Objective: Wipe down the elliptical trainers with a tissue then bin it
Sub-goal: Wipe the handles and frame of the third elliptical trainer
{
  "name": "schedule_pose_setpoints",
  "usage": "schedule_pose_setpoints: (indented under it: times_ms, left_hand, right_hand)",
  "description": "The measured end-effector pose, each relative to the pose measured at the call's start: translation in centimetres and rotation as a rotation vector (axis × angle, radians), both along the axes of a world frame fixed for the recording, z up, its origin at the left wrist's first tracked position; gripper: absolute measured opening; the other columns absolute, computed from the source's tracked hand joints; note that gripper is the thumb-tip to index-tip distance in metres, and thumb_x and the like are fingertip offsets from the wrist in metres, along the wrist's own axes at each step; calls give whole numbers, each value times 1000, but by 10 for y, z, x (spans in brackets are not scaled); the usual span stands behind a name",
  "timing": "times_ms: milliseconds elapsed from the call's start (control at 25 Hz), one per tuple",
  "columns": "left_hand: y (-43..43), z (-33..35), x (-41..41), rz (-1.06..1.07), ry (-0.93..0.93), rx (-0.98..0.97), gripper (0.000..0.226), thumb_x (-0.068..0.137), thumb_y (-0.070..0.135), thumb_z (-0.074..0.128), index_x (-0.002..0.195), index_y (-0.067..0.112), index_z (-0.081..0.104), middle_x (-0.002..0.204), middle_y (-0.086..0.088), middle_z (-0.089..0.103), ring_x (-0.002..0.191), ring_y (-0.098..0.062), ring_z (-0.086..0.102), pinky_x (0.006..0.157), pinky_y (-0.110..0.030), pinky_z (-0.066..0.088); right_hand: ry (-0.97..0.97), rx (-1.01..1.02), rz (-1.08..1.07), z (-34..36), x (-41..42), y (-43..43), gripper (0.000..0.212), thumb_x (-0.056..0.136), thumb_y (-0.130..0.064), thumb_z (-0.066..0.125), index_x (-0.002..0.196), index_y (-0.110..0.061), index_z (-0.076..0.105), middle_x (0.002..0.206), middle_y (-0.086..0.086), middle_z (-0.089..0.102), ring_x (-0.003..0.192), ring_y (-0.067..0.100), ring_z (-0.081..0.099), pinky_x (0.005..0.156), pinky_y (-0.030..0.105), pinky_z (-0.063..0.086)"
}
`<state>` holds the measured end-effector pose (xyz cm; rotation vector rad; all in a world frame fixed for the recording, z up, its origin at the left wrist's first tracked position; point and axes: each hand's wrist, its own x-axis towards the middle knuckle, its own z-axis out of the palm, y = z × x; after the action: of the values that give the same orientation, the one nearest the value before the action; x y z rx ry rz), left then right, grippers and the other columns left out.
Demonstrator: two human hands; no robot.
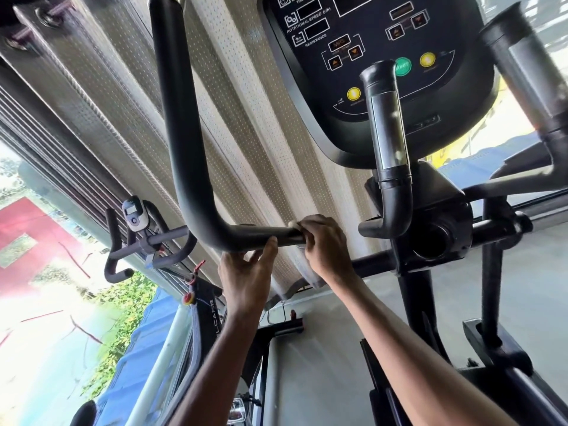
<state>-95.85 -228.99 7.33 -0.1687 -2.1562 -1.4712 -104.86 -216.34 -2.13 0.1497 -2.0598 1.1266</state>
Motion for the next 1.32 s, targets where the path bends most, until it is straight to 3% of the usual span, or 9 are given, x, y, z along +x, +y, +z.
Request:
schedule_pose_setpoints:
  times_ms: [160,280,360,560,800,960,1080,1200,1320]
  left_hand:
    - [-1,-1,-1,-6,-6,36,28,88,7,79,85,33,73,86,17,78,90,8,71,76,-5,50]
    - [-1,-3,0,2,-13,24,29,88,6,79,83,34,72,82,25,76,88,11,71,76,-5,50]
    - [-1,-1,0,-8,-12,13,29,88,5,79,83,33,72,79,28,75,86,13,70,75,-4,50]
    - [-3,2,2,-28,-18,10,25,87,5,79,86,29,74,80,27,75,87,11,71,76,-6,52]
    - [-2,-1,0,-17,-21,18,28,88,7,79,83,34,73,83,25,76,91,7,72,81,-13,55]
    - [-4,1,0,-16,-23,-12,25,88,11,79,83,35,73,86,25,77,91,7,72,78,-8,52]
    - [-5,3,1,-42,-15,-22,28,89,9,78,84,36,74,90,22,78,94,5,73,81,-11,54]
    - [-7,5,7,-44,19,-2,25,89,8,78,96,31,74,99,10,79,101,-2,73,86,-20,57]
    - [-18,15,20,-35,127,20,23,91,9,76,109,20,65,108,2,76,107,-7,71,86,-14,55]
  right_hand:
    - [-15,-144,-133,-23,-1,-1,21,87,-1,69,101,-14,79,97,2,74,87,21,67,85,30,55]
    - [-57,-356,-154,-27,13,-19,13,88,-4,71,97,-9,79,91,4,75,83,19,70,83,2,42]
    - [-50,-441,-160,-21,10,-23,14,89,-3,71,100,-8,79,90,5,75,83,18,70,82,-3,35]
    - [-11,-335,-163,-4,5,-23,23,88,-2,71,106,-13,79,97,4,75,90,16,69,93,24,53]
    - [-88,-458,-211,-3,12,-31,21,85,-2,71,102,-10,80,97,6,77,92,20,71,91,24,51]
    - [-87,-585,-216,2,19,-35,10,85,-3,73,91,-6,81,92,7,78,85,19,72,81,10,43]
    - [-27,-677,-165,14,28,-40,8,90,-15,75,92,-12,82,91,1,77,84,-2,66,80,15,51]
    - [77,-594,-119,30,46,-39,11,87,-10,76,93,-16,83,84,-1,77,79,-21,56,77,0,39]
    - [88,-498,78,58,67,-33,22,87,-7,72,102,-21,81,91,-8,76,85,-11,62,85,15,49]
